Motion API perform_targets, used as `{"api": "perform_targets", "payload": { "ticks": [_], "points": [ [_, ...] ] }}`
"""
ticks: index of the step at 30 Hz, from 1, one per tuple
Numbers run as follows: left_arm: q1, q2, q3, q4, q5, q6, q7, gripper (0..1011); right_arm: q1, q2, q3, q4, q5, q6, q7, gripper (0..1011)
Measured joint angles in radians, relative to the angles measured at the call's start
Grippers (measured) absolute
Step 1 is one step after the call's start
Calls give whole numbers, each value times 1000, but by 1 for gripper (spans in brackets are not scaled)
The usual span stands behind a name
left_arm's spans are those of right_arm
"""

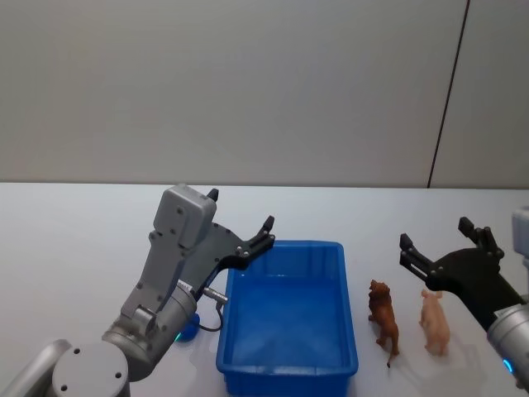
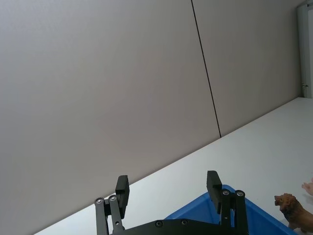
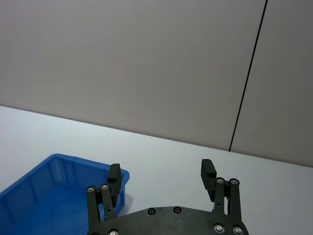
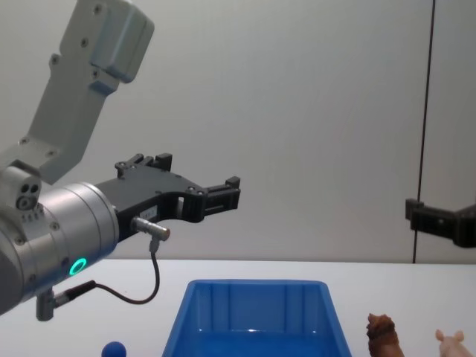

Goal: Pick up the two dolls from the table and place them into the box.

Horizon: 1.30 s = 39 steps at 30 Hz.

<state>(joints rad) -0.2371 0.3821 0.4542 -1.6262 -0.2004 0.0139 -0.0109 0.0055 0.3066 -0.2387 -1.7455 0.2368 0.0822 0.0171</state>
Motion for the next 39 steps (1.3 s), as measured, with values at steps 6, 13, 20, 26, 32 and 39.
{"api": "perform_targets", "payload": {
  "ticks": [6,13,20,26,32,39],
  "points": [
    [0,0,0,0,0,0,0,1002,12,-19,-6,22,-25,43,-32,1001],
    [0,0,0,0,0,0,0,1002,17,-33,-9,47,-42,93,-65,1001],
    [0,0,0,0,0,0,0,1002,12,-39,-10,62,-52,125,-84,1001],
    [0,0,0,0,0,0,0,1002,1,-43,-11,72,-54,151,-104,1001],
    [0,0,0,0,0,0,0,1002,-9,-48,-9,83,-50,167,-124,1001],
    [0,0,0,0,0,0,0,1002,-11,-56,-6,106,-44,176,-143,1001]
  ]
}}
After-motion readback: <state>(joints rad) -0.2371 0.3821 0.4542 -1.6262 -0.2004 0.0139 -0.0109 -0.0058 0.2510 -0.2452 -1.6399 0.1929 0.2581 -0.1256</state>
